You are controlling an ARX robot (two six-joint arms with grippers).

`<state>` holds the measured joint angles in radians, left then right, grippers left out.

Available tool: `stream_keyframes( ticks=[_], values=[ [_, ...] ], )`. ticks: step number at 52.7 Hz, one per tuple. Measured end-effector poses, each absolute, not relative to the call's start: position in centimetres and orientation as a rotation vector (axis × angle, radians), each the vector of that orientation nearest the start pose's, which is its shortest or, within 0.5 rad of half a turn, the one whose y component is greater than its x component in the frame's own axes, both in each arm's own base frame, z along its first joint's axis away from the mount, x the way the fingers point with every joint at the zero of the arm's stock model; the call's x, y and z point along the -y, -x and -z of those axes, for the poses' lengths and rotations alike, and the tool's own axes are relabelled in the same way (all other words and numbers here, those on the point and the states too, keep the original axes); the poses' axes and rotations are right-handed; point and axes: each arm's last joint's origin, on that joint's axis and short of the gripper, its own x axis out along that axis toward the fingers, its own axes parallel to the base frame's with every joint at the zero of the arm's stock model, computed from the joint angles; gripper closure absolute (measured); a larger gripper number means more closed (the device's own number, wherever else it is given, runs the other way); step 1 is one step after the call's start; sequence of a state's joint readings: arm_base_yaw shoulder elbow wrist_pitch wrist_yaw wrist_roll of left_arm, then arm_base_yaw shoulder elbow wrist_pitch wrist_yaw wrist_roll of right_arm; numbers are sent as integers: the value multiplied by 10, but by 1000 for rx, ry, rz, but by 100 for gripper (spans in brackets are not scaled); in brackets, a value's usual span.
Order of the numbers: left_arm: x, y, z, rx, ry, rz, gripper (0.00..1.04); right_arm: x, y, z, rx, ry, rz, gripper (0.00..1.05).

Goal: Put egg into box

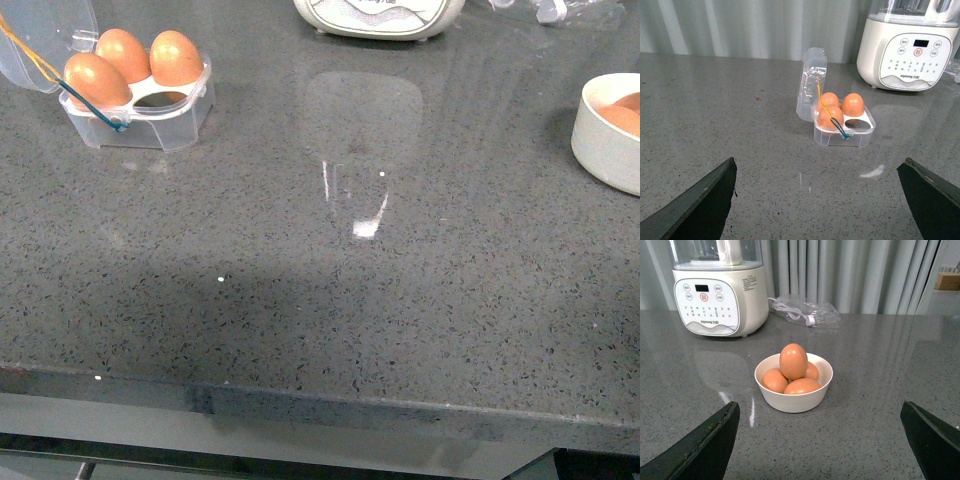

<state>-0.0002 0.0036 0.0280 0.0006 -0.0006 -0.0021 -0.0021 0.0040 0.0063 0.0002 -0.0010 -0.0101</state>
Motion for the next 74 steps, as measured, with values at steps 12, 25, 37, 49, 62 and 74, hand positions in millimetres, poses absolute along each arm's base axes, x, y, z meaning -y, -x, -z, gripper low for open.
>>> stream_keyframes(
  ticks=[12,25,37,49,62,74],
  values=[
    [0,-96,-173,25,2,0,7,0,-98,-165,2,10,1,7],
    [0,-96,-173,25,2,0,7,0,-98,-165,2,10,1,7],
    [0,-96,-173,25,2,0,7,0,-98,-165,2,10,1,7],
    [0,-96,-173,25,2,0,7,0,-98,-165,2,10,1,7],
    [0,-96,-173,25,2,0,7,0,-98,-165,2,10,1,7],
    [0,-96,-173,25,2,0,7,0,-98,-165,2,10,1,7]
  ],
)
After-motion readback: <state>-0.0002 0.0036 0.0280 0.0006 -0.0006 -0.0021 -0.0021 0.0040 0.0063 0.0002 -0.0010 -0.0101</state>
